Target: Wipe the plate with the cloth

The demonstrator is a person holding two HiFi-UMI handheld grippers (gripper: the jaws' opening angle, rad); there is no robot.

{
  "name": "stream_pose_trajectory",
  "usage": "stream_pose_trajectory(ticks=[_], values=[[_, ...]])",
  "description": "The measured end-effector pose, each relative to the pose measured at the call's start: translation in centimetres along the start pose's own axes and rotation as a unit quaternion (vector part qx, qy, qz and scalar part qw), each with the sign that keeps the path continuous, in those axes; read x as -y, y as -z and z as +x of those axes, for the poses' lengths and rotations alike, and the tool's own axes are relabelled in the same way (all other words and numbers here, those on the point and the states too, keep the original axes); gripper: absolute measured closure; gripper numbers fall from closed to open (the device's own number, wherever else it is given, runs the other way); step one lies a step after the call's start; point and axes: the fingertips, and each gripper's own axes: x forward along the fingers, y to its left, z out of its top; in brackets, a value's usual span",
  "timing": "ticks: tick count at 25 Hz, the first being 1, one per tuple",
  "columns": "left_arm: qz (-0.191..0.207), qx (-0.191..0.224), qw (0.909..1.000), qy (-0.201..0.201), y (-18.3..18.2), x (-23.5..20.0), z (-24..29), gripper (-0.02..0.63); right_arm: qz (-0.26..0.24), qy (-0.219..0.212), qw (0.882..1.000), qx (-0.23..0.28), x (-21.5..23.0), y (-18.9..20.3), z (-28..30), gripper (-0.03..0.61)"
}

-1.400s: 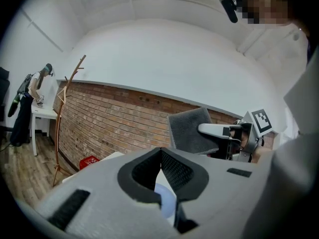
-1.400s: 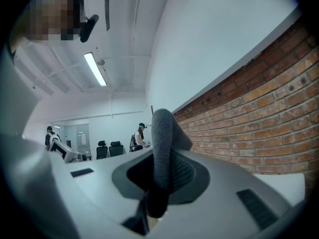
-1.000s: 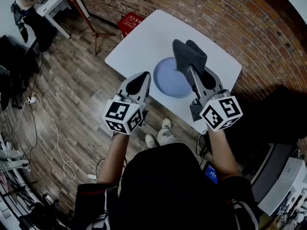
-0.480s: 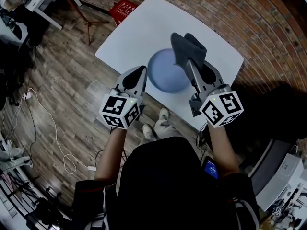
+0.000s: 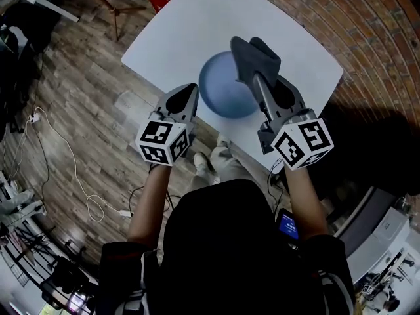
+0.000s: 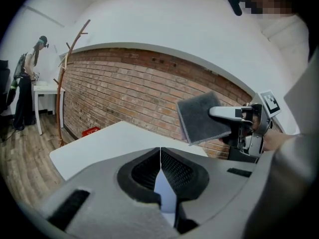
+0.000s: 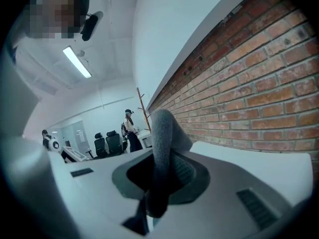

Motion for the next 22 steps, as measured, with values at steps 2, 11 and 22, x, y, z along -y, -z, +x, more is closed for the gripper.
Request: stream_pose_trajectory(ticks=[2, 11, 22], values=[[-0.001, -0.017, 0.9999, -0.005, 1.4, -0.7, 0.5, 0.594, 0.003, 0.000, 1.000, -0.008, 0.3, 1.0, 0.5, 0.525], [-0.017, -0.076, 0.9967, -0.021, 7.7, -2.9, 3.2, 0.594, 0.020, -0.005, 0.998, -0.054, 1.4, 6.7, 1.4, 0.525], [-0.035, -0.107, 0.9931, -0.033, 11.3, -4.9, 5.6, 0.594, 0.030, 0.003, 0.996, -0.083, 3.5, 10.7, 2.6, 0.525]])
